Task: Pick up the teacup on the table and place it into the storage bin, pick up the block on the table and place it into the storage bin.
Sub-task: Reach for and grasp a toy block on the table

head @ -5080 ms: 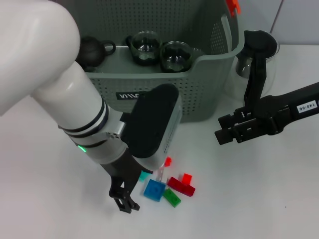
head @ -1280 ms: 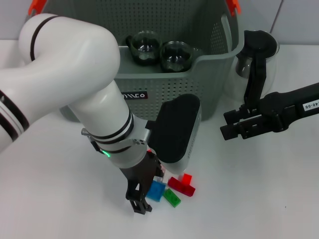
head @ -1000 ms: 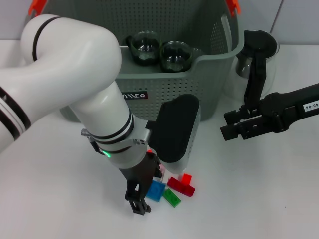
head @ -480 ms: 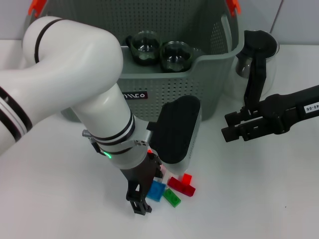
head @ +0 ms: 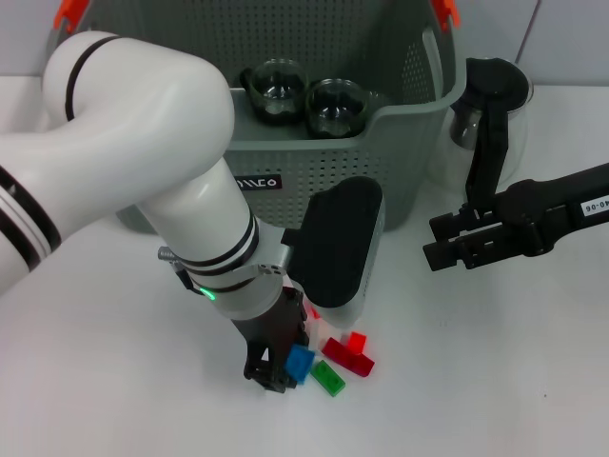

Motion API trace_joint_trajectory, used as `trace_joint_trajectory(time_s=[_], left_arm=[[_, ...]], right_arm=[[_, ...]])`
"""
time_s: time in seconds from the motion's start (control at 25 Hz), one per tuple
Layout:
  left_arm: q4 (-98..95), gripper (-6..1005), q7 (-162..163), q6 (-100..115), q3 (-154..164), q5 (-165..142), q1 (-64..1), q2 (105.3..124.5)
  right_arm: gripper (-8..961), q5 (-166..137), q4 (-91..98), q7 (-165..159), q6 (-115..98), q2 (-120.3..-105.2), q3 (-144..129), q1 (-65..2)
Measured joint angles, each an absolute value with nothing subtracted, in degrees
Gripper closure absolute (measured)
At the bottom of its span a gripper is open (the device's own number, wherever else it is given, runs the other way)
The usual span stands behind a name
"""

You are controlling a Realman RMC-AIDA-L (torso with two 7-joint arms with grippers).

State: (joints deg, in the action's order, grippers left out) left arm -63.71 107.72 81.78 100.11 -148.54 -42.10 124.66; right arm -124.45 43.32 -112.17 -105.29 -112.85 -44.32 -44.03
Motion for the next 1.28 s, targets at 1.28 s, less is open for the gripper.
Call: trace_joint_trajectory(time_s=[1.28], left_arm=[[-63.70, 592, 107.85, 81.27, 99.60, -149.39, -42.10, 124.62]], right_arm=[[249, -124.37, 43.58, -111.75, -105.29, -112.85, -42.98, -43.86]])
